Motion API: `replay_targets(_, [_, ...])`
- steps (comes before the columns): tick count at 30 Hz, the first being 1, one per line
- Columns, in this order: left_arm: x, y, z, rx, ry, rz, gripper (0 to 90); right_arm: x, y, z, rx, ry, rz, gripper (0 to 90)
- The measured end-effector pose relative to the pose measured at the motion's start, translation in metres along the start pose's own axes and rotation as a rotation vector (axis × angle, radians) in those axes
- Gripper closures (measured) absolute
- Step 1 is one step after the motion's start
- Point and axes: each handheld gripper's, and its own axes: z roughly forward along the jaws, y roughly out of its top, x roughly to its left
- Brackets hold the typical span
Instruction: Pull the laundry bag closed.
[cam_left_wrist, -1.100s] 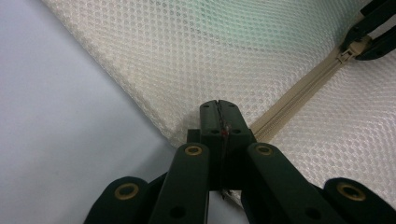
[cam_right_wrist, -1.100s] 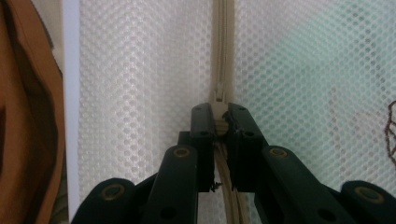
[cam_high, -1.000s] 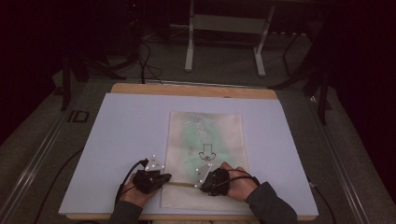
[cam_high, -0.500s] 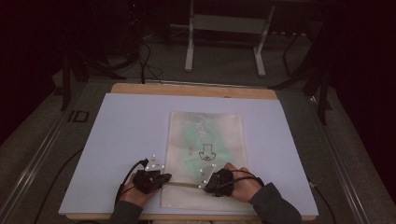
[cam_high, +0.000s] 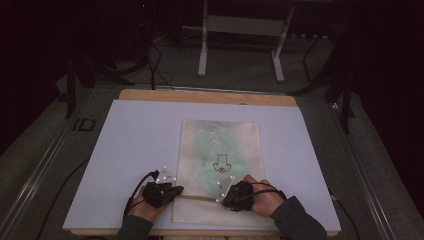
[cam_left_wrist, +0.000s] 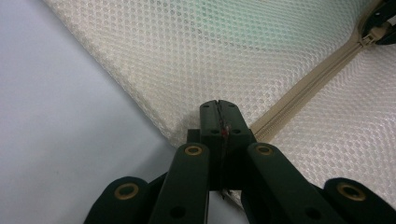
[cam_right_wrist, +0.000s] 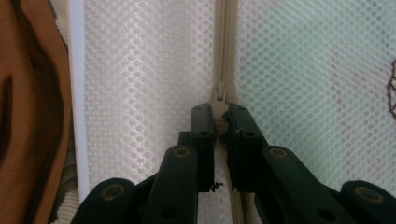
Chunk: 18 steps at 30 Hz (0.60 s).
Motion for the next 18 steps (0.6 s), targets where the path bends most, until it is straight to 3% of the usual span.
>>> replay_targets(18, [-0.001,0.0,0.0,0.002,0.003,0.0,89.4,0.0,-0.016,-0.007,0.001,-0.001,0.027,82.5])
